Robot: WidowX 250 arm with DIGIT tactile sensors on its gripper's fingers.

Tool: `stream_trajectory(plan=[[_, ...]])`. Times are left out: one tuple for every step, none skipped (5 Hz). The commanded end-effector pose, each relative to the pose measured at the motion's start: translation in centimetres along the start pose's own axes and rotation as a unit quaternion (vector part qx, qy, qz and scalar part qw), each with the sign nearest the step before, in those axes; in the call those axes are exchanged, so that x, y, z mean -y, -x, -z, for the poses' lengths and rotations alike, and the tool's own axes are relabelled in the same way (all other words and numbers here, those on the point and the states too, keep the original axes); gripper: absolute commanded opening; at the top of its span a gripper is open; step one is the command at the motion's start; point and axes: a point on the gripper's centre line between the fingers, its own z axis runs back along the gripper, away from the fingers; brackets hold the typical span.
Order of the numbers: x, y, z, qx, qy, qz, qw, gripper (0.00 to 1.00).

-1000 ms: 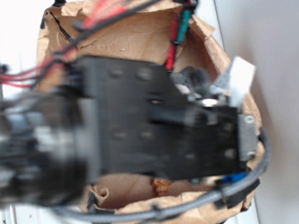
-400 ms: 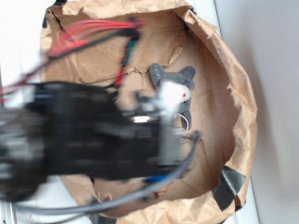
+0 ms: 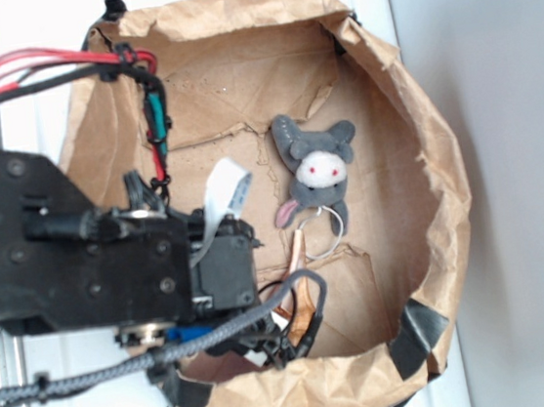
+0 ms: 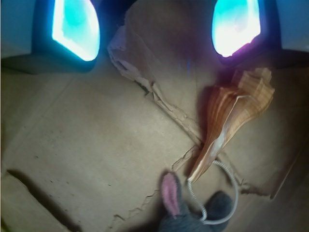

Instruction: Grab the shell.

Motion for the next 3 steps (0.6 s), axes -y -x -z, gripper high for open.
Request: stream_trajectory(plan=[[2.8,-0.5,-1.1,0.049,0.031,-0.028,0.998,1.0],[3.3,0.0,-0.3,0.034,0.036,-0.026,0.998,1.0],[3.6,0.8,0.8,0.032,0.04,-0.015,0.999,1.0]])
